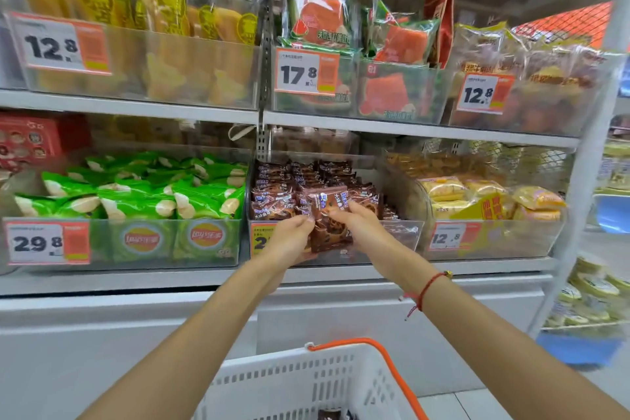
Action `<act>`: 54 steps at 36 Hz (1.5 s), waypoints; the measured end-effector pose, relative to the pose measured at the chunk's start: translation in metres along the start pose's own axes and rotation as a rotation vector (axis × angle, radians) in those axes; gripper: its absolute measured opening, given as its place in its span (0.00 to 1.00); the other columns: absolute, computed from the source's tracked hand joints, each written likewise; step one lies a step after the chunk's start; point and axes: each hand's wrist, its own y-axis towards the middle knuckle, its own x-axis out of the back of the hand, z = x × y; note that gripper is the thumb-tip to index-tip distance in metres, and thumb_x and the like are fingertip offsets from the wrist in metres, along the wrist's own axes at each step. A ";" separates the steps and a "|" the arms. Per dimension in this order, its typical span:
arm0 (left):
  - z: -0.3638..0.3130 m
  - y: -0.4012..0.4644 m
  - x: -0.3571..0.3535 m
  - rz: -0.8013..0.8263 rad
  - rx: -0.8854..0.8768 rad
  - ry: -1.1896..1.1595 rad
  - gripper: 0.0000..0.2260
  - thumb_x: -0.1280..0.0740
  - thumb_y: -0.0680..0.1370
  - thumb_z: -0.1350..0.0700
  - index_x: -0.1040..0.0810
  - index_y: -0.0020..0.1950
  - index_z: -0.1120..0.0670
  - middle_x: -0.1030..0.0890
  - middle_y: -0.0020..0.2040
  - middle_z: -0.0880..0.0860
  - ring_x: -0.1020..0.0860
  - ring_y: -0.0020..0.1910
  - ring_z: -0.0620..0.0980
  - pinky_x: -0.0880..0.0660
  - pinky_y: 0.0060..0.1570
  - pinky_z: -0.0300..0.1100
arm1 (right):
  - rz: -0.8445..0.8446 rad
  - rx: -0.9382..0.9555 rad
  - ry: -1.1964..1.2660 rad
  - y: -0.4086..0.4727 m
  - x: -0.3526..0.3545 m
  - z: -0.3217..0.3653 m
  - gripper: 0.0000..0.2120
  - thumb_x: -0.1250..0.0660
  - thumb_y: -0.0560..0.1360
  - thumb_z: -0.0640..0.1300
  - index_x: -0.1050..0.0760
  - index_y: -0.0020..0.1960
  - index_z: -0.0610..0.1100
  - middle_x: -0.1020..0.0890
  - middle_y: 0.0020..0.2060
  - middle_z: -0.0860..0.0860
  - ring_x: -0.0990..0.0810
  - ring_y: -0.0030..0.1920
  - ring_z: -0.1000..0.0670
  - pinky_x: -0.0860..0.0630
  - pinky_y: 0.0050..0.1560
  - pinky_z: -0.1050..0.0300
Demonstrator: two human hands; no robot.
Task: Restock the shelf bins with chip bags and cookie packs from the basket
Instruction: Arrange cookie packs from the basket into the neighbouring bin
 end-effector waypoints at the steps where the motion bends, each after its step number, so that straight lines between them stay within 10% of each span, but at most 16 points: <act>1: 0.000 0.001 -0.003 -0.004 -0.015 -0.007 0.11 0.45 0.84 0.57 0.24 0.58 0.54 0.19 0.51 0.53 0.22 0.45 0.45 0.23 0.34 0.31 | 0.005 -0.006 -0.001 0.002 0.002 -0.003 0.30 0.35 0.75 0.50 0.39 0.75 0.49 0.34 0.73 0.51 0.33 0.71 0.46 0.36 0.71 0.44; 5: -0.007 0.009 -0.010 -0.090 -0.157 0.188 0.14 0.40 0.82 0.60 0.27 0.67 0.56 0.22 0.58 0.49 0.25 0.48 0.42 0.29 0.38 0.21 | 0.006 0.067 -0.073 0.006 0.022 -0.010 0.11 0.37 0.78 0.40 0.28 0.59 0.49 0.20 0.55 0.49 0.22 0.57 0.48 0.27 0.63 0.44; 10: -0.019 0.025 -0.005 -0.173 -0.296 0.314 0.11 0.32 0.76 0.62 0.21 0.57 0.52 0.19 0.55 0.48 0.22 0.53 0.45 0.27 0.61 0.43 | -0.246 0.317 -0.153 0.023 0.077 0.000 0.15 0.34 0.77 0.39 0.30 0.62 0.48 0.23 0.55 0.51 0.25 0.54 0.52 0.29 0.50 0.63; 21: -0.028 0.055 -0.017 -0.105 -0.446 1.135 0.14 0.37 0.80 0.51 0.26 0.65 0.45 0.21 0.59 0.46 0.26 0.61 0.50 0.27 0.54 0.48 | -0.021 0.456 -0.723 0.063 0.109 -0.014 0.13 0.27 0.72 0.41 0.23 0.52 0.55 0.23 0.47 0.62 0.21 0.45 0.52 0.26 0.49 0.57; 28: -0.029 0.071 -0.008 -0.141 -0.362 1.078 0.11 0.30 0.76 0.49 0.23 0.58 0.44 0.18 0.52 0.42 0.21 0.53 0.44 0.26 0.46 0.41 | -0.088 0.575 -0.906 0.074 0.101 -0.021 0.15 0.27 0.72 0.46 0.20 0.58 0.57 0.28 0.50 0.57 0.30 0.52 0.54 0.30 0.50 0.60; 35: -0.044 0.076 -0.003 -0.016 -0.290 1.232 0.07 0.31 0.76 0.53 0.19 0.51 0.42 0.21 0.47 0.41 0.21 0.54 0.47 0.25 0.50 0.44 | -0.112 0.514 -0.789 0.075 0.086 -0.039 0.16 0.30 0.75 0.48 0.22 0.62 0.56 0.28 0.45 0.54 0.28 0.44 0.55 0.31 0.42 0.62; 42: -0.047 0.091 -0.023 0.051 -0.398 1.351 0.22 0.42 0.80 0.41 0.32 0.72 0.47 0.31 0.72 0.47 0.34 0.70 0.50 0.34 0.64 0.49 | -0.018 0.511 -0.734 0.081 0.091 -0.033 0.12 0.36 0.79 0.45 0.20 0.59 0.53 0.26 0.45 0.53 0.29 0.49 0.53 0.33 0.51 0.58; 49: -0.039 0.105 -0.032 0.122 -0.374 1.449 0.20 0.47 0.83 0.45 0.33 0.73 0.48 0.33 0.72 0.50 0.32 0.68 0.52 0.34 0.63 0.50 | 0.004 0.099 -0.515 0.086 0.088 -0.025 0.28 0.37 0.79 0.47 0.42 0.75 0.43 0.36 0.70 0.45 0.31 0.67 0.47 0.36 0.62 0.61; 54: -0.043 0.104 -0.025 0.126 -0.342 1.397 0.18 0.44 0.82 0.46 0.30 0.71 0.47 0.32 0.70 0.49 0.29 0.65 0.51 0.35 0.63 0.48 | 0.078 0.080 -0.556 0.096 0.082 -0.015 0.25 0.38 0.80 0.45 0.40 0.75 0.47 0.34 0.72 0.49 0.31 0.69 0.48 0.34 0.63 0.57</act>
